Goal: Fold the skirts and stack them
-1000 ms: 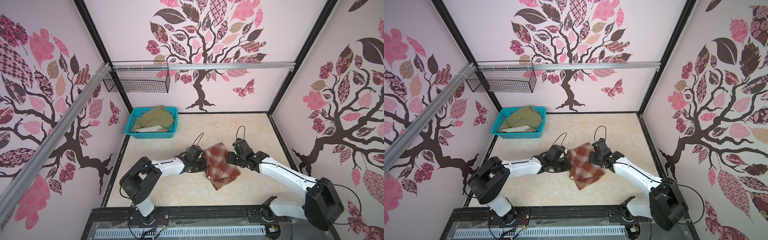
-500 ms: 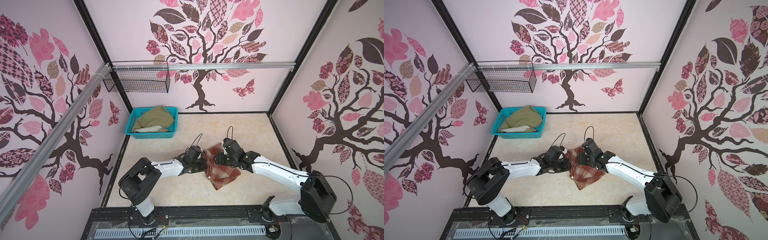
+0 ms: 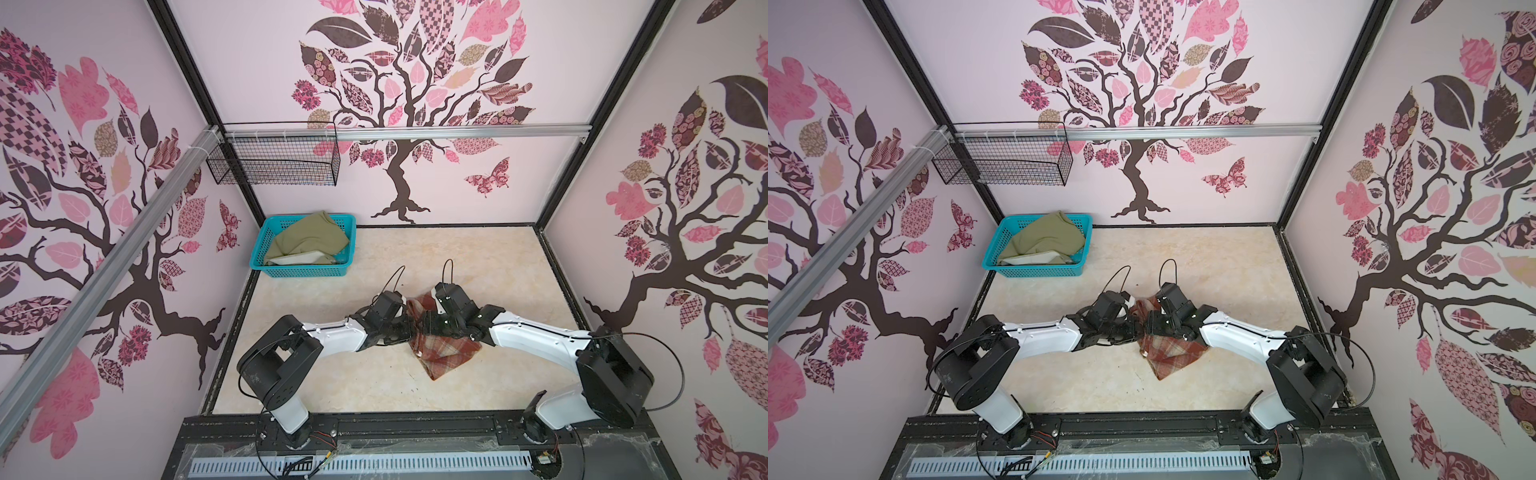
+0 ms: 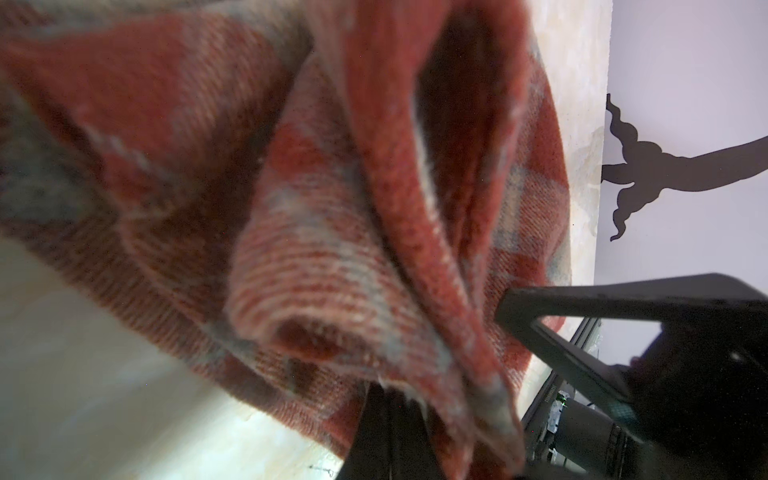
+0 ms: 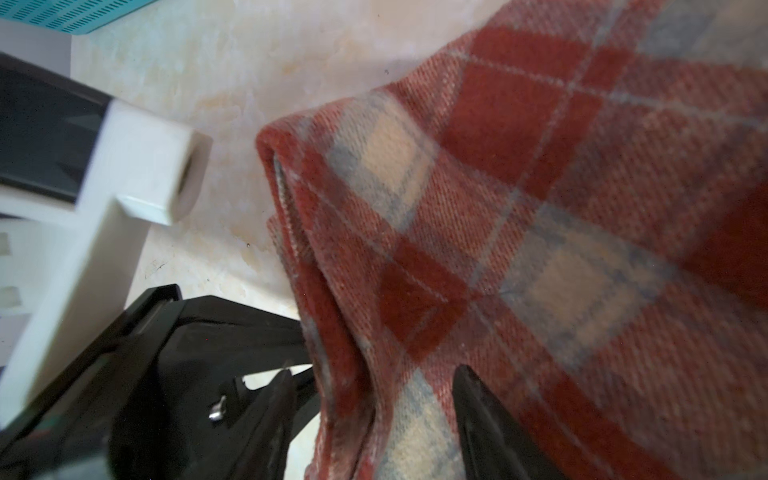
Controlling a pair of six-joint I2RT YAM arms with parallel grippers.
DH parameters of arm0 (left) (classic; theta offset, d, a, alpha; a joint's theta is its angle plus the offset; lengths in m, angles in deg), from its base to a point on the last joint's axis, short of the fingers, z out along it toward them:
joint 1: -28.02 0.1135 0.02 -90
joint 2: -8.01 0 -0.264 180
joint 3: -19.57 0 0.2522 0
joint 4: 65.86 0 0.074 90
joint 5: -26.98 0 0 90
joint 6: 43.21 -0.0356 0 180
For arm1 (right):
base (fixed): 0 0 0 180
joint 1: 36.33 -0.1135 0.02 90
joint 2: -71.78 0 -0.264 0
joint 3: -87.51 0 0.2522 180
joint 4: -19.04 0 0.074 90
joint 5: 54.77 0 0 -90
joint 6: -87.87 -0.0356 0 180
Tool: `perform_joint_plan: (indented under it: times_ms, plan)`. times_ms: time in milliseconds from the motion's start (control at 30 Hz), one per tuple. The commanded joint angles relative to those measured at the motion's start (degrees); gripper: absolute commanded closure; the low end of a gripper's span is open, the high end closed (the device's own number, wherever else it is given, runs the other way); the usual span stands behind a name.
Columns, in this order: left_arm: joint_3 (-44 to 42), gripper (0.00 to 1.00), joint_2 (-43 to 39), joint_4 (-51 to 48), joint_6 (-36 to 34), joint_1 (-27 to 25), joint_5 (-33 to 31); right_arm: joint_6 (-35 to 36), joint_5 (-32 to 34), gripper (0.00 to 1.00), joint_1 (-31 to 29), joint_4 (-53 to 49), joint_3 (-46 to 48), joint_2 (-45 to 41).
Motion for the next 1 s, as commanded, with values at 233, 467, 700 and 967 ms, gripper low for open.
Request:
perform_joint_plan:
  times_ms: [233, 467, 700, 967]
  plan:
    - [-0.3, 1.0, -0.1, 1.6, 0.3, 0.0, 0.7, -0.2, -0.5, 0.42, -0.7, 1.3, 0.4, 3.5]
    - [-0.1, 1.0, -0.1, 1.6, 0.3, 0.0, 0.8, -0.2, -1.1, 0.42, -0.9, 1.5, 0.2, 3.6]
    - [0.0, 1.0, 0.3, 1.5, 0.4, 0.0, 0.9, -0.7, -1.1, 0.38, -1.7, 0.9, 0.4, 1.4]
    - [0.3, 1.0, 0.0, 1.6, 0.4, 0.1, 0.8, -0.7, -0.9, 0.45, -2.1, 1.2, 0.8, 3.4]
